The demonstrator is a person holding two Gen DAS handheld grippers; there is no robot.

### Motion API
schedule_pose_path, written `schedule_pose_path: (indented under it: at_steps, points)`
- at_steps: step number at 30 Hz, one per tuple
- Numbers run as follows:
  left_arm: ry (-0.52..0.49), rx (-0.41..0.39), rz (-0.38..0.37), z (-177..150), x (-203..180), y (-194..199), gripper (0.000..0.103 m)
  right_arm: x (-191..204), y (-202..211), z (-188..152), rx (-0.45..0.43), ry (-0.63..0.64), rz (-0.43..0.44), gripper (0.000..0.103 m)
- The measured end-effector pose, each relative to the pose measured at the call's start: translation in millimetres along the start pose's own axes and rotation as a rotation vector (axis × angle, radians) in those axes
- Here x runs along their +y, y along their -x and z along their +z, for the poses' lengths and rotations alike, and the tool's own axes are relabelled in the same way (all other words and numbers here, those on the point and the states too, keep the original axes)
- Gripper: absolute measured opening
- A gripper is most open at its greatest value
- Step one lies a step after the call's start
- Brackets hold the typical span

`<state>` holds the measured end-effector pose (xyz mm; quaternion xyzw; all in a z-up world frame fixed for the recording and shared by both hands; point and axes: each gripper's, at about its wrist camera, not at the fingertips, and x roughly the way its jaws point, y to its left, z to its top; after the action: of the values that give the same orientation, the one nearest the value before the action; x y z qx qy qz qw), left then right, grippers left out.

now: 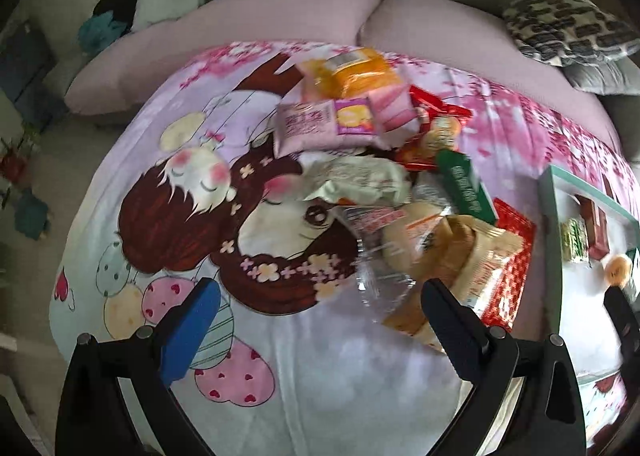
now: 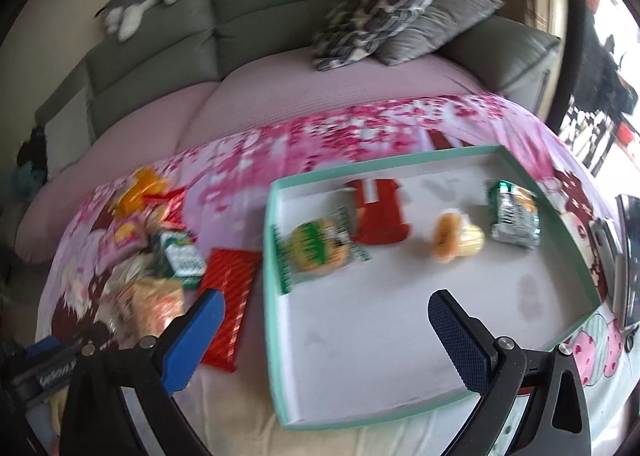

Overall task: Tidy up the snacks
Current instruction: 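Move both open tools from the tray back over the snack pile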

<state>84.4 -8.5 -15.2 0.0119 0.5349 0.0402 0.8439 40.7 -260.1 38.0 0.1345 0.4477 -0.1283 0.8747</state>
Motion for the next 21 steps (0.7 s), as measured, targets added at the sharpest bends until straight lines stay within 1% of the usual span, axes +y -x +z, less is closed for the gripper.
schedule_pose_path:
  at_steps: [5,8,14,21]
  points:
    - [0.006,0.035,-0.020,0.8,5.7,-6.5,0.100,24.1,-6.7,-8.7,0.026,0.048,0.033,0.103]
    - [0.005,0.056,-0.027,2.1,8.0,-11.5,0.100,33.0,-7.7,-11.0,0.025,0.072,0.040,0.103]
    - [0.029,0.088,-0.031,4.7,16.4,-20.5,0.100,40.8,-15.9,-14.0,0.050,0.086,0.064,0.103]
    - [0.020,0.091,-0.019,4.8,16.3,-23.5,0.100,54.5,-22.4,-18.1,0.069,0.091,0.122,0.103]
